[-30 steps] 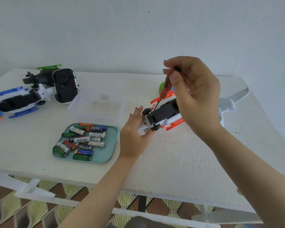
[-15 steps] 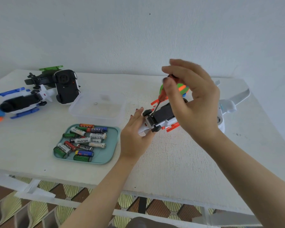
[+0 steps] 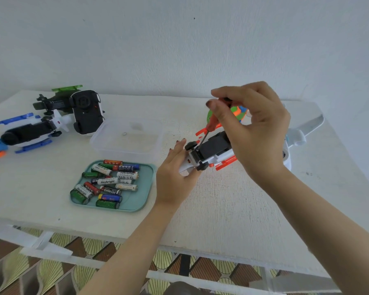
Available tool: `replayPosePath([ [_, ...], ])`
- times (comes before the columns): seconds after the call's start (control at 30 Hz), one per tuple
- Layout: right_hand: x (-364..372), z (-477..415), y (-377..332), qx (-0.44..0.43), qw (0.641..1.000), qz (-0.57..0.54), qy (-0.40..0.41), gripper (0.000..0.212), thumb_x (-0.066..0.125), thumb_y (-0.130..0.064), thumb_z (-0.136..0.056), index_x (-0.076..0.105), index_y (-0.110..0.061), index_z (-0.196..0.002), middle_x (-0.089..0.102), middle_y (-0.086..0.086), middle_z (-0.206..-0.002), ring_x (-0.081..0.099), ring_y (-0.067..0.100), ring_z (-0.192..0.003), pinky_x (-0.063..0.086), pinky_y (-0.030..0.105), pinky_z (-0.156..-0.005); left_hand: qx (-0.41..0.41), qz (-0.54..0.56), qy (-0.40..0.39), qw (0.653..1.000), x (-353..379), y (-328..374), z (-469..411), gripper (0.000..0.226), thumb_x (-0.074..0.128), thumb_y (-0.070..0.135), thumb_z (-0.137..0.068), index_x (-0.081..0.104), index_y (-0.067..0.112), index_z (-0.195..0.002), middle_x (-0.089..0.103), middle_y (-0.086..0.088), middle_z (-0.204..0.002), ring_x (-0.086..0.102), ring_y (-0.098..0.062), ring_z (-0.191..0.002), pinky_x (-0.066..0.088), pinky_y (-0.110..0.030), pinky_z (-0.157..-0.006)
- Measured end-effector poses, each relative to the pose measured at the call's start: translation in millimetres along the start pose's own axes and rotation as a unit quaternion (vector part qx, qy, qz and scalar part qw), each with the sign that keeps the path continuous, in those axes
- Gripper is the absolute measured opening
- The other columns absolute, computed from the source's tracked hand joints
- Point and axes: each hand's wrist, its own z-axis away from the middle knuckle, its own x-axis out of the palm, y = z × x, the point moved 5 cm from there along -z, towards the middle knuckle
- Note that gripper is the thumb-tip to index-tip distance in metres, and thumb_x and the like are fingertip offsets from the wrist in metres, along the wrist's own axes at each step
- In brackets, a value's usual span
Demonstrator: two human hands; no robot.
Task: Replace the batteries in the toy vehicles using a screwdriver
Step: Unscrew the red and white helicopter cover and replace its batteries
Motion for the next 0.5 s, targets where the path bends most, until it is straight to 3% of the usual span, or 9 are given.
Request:
replayPosePath([
  [0.17,3.8,0.8,2.2,0.028,0.997,-0.058,-0.047,0.017,0.055,0.0,-0.09,0.067,-0.004,-0.102,0.068,0.008,-0.082,0.068,0.014,-0.072,0.054,0.038,-0.074,-0.002,0.006,0.003,1.0,0.9,-0.6,0.2,0.047,0.066,0.034,-0.081,0.067,0.006,-0.118,0.063,-0.013,-0.126,0.053,-0.02,-0.123,0.043,-0.036,-0.103],
  [0.27,1.4,-0.5,-2.2,-0.015,1.0,-0.019,-0.019,0.014,0.068,-0.013,-0.085,0.071,-0.005,-0.097,0.062,-0.002,-0.089,0.063,0.004,-0.084,0.051,0.027,-0.081,-0.006,0.01,0.004,1.0,0.7,-0.4,0.0,0.046,0.066,0.034,-0.082,0.067,0.006,-0.118,0.063,-0.013,-0.126,0.055,-0.021,-0.123,0.043,-0.037,-0.102],
  [0.37,-1.1,-1.9,-2.9,-0.021,1.0,0.004,0.014,0.01,0.075,-0.014,-0.08,0.073,-0.009,-0.089,0.059,-0.007,-0.081,0.057,0.001,-0.086,0.042,0.013,-0.081,-0.004,0.006,-0.001,1.0,0.4,0.2,-0.2,0.047,0.066,0.035,-0.081,0.066,0.007,-0.119,0.063,-0.012,-0.127,0.055,-0.022,-0.123,0.044,-0.034,-0.103],
  [0.5,2.7,-0.7,1.9,0.027,0.998,-0.05,-0.03,0.013,0.06,0.0,-0.088,0.067,-0.004,-0.099,0.068,0.005,-0.079,0.067,0.012,-0.073,0.053,0.028,-0.076,-0.022,0.017,-0.016,0.999,0.3,-0.8,-0.5,0.048,0.065,0.037,-0.081,0.066,0.008,-0.12,0.063,-0.012,-0.128,0.054,-0.023,-0.125,0.036,-0.025,-0.109],
])
